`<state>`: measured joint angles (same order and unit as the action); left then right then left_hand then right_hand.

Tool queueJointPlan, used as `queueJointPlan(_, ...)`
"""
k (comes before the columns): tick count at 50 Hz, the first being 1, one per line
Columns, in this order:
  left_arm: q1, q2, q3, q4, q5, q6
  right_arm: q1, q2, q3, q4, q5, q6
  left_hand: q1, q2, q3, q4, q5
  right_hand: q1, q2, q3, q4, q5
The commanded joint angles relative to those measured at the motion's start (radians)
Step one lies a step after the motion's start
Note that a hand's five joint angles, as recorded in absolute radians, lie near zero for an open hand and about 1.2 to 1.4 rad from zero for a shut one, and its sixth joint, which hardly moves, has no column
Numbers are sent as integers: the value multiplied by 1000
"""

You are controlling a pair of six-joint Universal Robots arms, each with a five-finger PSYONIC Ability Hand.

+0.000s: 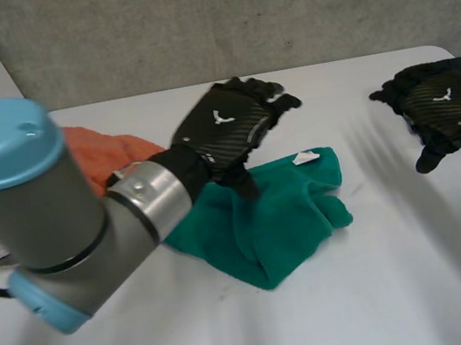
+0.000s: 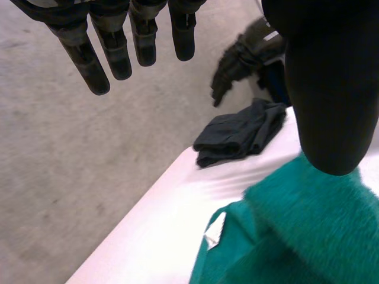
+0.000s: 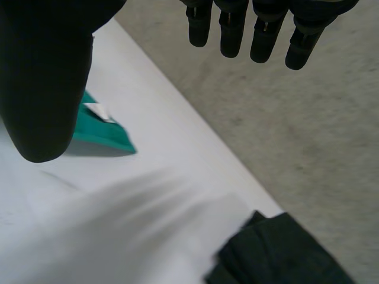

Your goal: Fold the laundry.

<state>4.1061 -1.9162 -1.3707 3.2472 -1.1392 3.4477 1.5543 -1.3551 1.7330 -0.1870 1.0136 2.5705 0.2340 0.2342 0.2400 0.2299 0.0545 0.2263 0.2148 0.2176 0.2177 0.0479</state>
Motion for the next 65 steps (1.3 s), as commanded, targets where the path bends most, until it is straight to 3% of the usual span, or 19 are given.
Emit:
queueJointPlan(1,31,98,-159,-9,-164,-16,32,135,-119,64,-24,-30,-9,-9,-15,-5,-4,-52,-40,-43,-43,-48)
queueJointPlan(5,31,112,-264,-3,-308,-18,78,230,-190,75,-32,-76,-9,-9,-15,-5,-4,-52,-40,-43,-43,-48)
queueJointPlan(9,34,108,-324,3,-369,-18,147,316,-239,75,-59,-147,-15,-15,-21,-10,-10,-52,-40,-43,-43,-48)
queueJointPlan(17,91,79,-343,9,-370,-12,202,444,-293,72,-86,-199,-15,-15,-21,-10,-10,49,61,58,58,53)
queueJointPlan(18,97,69,-341,11,-372,-9,210,455,-297,72,-84,-201,-12,-12,-18,-8,-7,108,119,116,116,112)
queueJointPlan(21,128,31,-331,20,-370,-7,234,485,-328,66,-79,-188,-12,-12,-18,-8,-7,609,620,617,617,613)
queueJointPlan(22,138,23,-327,22,-369,-7,237,488,-334,67,-78,-188,-9,-9,-15,-5,-4,796,808,805,805,800)
queueJointPlan(23,148,16,-326,25,-369,-5,242,488,-339,66,-78,-188,-9,-9,-15,-5,-4,1166,1178,1175,1175,1170)
queueJointPlan(30,198,-75,-274,80,-369,-2,242,450,-313,66,-56,-187,0,0,-6,4,5,1170,1181,1179,1179,1174)
queueJointPlan(35,226,-151,-208,108,-366,8,228,334,-250,75,-33,-182,6,6,0,10,11,1170,1181,1179,1179,1174)
queueJointPlan(47,244,-360,-33,94,-367,194,207,140,-96,78,-35,-182,114,114,108,118,119,1170,1181,1179,1179,1174)
queueJointPlan(50,241,-377,-16,94,-358,200,207,125,-72,78,-33,-187,395,395,389,399,400,1170,1181,1179,1179,1174)
queueJointPlan(55,237,-380,13,97,-304,197,202,117,-64,78,-24,-188,1161,1160,1155,1165,1166,1170,1181,1179,1179,1174)
queueJointPlan(61,227,-371,87,109,-300,203,173,113,-125,69,45,-188,1162,1162,1156,1166,1167,1170,1181,1179,1179,1174)
queueJointPlan(65,227,-331,273,157,-306,189,185,120,-318,48,170,-173,1162,1162,1156,1166,1167,1170,1181,1179,1179,1174)
